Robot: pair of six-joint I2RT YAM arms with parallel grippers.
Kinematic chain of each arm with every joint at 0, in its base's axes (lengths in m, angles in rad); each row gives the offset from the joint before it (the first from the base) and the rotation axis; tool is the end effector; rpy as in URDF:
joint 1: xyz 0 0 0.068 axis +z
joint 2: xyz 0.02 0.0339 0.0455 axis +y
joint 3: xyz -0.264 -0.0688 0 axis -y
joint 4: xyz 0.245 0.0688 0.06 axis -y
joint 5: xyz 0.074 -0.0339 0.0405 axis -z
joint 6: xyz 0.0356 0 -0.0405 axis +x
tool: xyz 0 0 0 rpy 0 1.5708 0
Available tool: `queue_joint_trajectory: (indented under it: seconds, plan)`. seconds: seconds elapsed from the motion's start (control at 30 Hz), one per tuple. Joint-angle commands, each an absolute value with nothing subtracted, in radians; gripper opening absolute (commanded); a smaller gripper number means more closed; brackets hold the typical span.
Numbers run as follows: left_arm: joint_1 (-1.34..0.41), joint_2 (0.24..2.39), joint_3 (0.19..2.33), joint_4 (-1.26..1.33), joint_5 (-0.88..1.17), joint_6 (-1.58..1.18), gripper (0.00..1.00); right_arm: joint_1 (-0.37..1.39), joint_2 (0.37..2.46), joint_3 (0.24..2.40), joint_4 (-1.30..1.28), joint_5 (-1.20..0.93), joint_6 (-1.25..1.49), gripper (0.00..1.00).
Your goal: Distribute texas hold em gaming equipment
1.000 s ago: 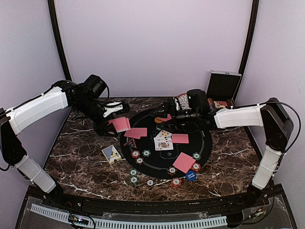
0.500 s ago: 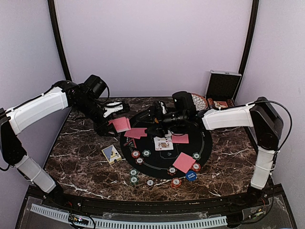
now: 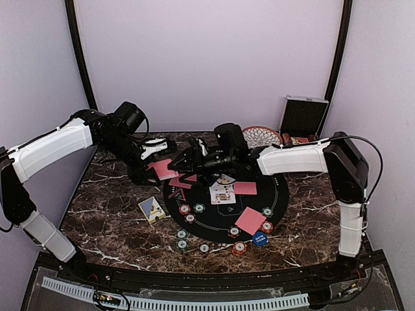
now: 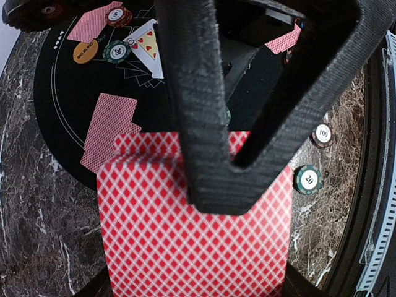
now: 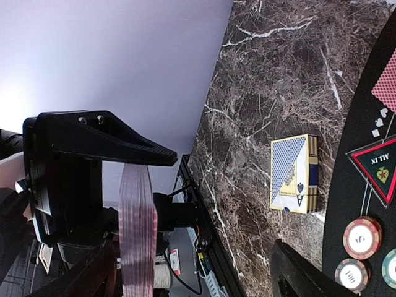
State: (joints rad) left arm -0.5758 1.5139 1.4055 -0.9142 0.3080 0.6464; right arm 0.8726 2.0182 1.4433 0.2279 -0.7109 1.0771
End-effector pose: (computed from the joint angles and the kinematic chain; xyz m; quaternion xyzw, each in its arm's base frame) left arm 0.2552 -0.1785 0.3181 0.5798 0.7553 -0.1381 0.2725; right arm 0.2827 0.3730 0.2343 -0.1205 0.7838 0.6056 0.0665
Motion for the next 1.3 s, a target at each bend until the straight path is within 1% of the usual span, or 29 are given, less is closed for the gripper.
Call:
queue_joint_trajectory:
  seconds: [0.0, 0.43, 0.6, 0.87, 1.0, 1.27]
  plan:
    - [-0.574, 1.497, 1.421, -0.918, 0.336, 0.644, 0.0, 0.886, 2.058, 1.509, 0.237, -0.743, 1.068, 0.85]
    - [-0.574, 1.496, 1.41, -0.912, 0.333, 0.647, 0.0, 0.91, 2.163, 1.648, 0.181, -0.782, 1.057, 0.82]
    - [-0.574, 1.486, 1.406, -0.913, 0.331, 0.649, 0.0, 0.891, 2.171, 1.632, 0.17, -0.776, 1.06, 0.77]
    - [-0.574, 1.467, 1.395, -0.906, 0.325, 0.652, 0.0, 0.835, 2.096, 1.539, 0.154, -0.765, 1.03, 0.69]
    - [-0.574, 1.468, 1.394, -0.905, 0.325, 0.652, 0.0, 0.832, 2.072, 1.526, 0.155, -0.777, 1.028, 0.63]
    - [-0.574, 1.464, 1.392, -0.906, 0.322, 0.651, 0.0, 0.83, 2.021, 1.52, 0.12, -0.785, 0.999, 0.52]
